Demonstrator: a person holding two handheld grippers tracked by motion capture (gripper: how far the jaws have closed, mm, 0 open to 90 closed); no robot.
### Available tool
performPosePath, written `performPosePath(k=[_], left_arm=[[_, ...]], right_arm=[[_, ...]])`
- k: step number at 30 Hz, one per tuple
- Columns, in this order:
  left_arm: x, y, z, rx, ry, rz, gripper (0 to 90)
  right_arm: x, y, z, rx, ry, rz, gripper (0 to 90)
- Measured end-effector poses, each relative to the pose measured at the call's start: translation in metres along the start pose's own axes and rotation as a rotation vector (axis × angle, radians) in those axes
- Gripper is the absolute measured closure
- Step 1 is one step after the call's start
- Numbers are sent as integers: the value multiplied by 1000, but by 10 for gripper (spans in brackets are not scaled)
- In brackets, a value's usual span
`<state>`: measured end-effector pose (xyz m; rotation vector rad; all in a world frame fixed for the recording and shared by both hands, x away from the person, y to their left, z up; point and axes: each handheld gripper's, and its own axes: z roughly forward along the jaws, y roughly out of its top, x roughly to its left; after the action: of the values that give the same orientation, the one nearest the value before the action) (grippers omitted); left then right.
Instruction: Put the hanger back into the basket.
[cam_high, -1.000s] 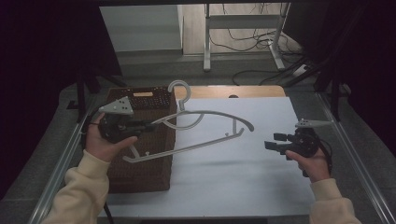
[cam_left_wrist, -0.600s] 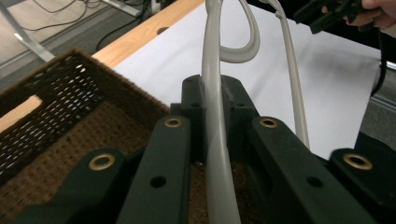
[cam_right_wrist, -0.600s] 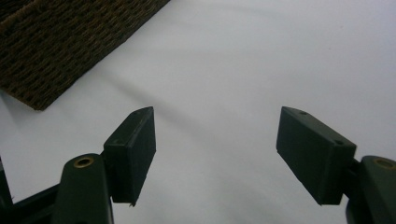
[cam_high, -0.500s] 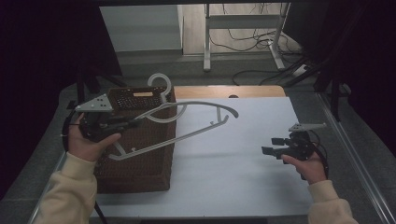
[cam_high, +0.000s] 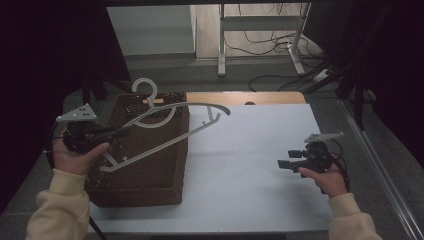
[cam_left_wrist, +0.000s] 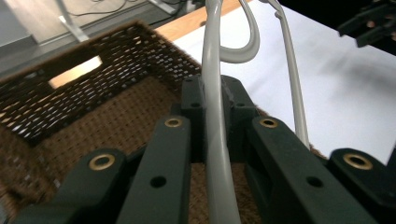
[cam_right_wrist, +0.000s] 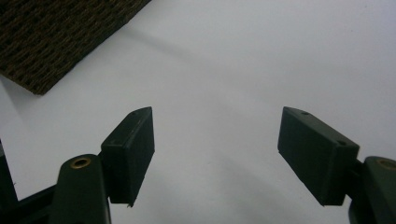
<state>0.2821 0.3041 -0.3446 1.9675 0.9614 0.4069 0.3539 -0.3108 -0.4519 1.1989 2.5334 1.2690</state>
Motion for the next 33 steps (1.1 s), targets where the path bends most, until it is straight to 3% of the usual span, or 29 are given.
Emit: performPosePath(k=[17,20,33], left_arm=[[27,-29,-18,-38,78,-106,818],[32,-34,-19,-43,76,-133,818],[50,-50,-22,-55,138,-208,818]], right_arm=[[0,0,2,9,2,-1,268],[1,0,2,10,3,-1,268],[0,0,2,18,6,-2,267]])
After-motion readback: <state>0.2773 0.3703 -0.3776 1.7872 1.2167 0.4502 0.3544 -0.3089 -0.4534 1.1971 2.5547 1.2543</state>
